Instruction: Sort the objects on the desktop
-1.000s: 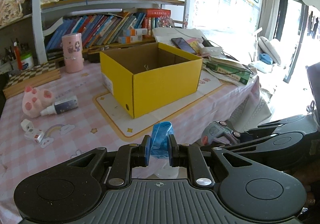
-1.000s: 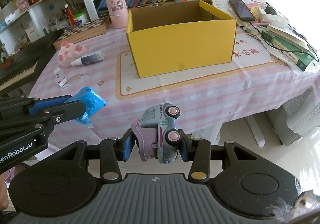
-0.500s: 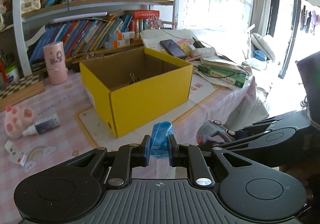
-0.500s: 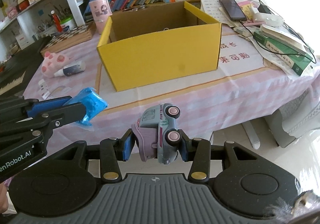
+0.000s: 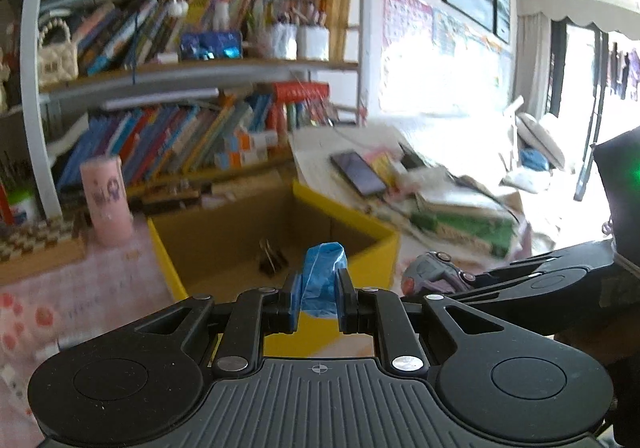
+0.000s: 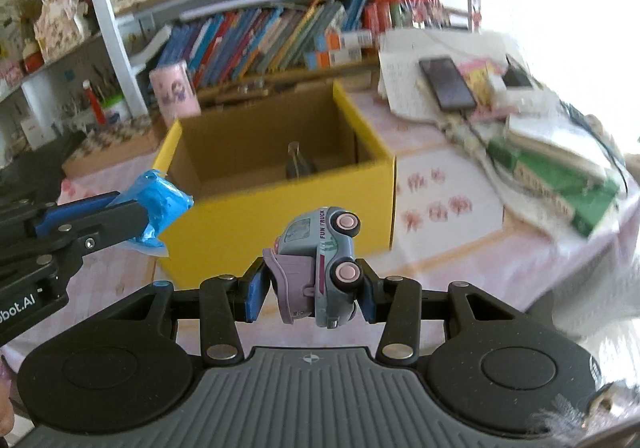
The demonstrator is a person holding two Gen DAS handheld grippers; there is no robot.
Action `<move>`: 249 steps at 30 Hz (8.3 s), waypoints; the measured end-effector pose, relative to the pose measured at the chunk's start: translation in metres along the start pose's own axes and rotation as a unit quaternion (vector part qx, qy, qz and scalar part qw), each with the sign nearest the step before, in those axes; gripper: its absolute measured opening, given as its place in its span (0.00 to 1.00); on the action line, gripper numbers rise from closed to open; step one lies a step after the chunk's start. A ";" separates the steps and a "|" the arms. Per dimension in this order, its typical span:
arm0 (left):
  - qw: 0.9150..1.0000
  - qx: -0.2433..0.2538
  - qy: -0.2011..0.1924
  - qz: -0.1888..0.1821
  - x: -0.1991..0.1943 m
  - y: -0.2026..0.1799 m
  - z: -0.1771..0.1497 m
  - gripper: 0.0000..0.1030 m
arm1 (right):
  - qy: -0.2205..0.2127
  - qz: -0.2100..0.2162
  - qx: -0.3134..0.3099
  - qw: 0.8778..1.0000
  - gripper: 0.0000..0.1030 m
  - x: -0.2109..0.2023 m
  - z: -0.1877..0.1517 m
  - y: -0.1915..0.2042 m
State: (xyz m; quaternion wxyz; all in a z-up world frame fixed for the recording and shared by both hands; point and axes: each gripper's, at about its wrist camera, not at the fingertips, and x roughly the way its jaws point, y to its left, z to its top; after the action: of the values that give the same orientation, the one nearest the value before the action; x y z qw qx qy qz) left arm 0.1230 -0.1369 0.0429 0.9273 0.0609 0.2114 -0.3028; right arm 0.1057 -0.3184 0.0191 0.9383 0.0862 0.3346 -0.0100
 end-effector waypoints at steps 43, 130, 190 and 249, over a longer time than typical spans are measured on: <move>0.979 -0.006 0.121 0.166 0.131 0.022 0.006 0.54 | 0.112 0.118 -0.218 0.962 0.41 0.201 0.110 0.020; 0.975 -0.067 0.076 0.198 -0.106 0.060 -0.096 0.98 | 0.040 0.003 -0.045 0.998 0.71 -0.025 -0.090 0.099; 0.952 -0.113 0.064 0.276 -0.192 0.133 -0.137 0.98 | 0.050 0.107 -0.162 0.980 0.71 -0.023 -0.113 0.238; 0.893 -0.217 0.130 0.371 -0.003 0.243 -0.087 0.92 | 0.123 0.232 -0.391 0.882 0.68 0.225 0.078 0.295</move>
State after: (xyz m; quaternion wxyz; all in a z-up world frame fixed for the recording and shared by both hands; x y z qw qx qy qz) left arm 0.2331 0.0821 -0.0380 0.9267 -0.0287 0.3524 0.1275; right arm 0.3516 -0.0327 -0.0174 0.8227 -0.2119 0.3940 0.3508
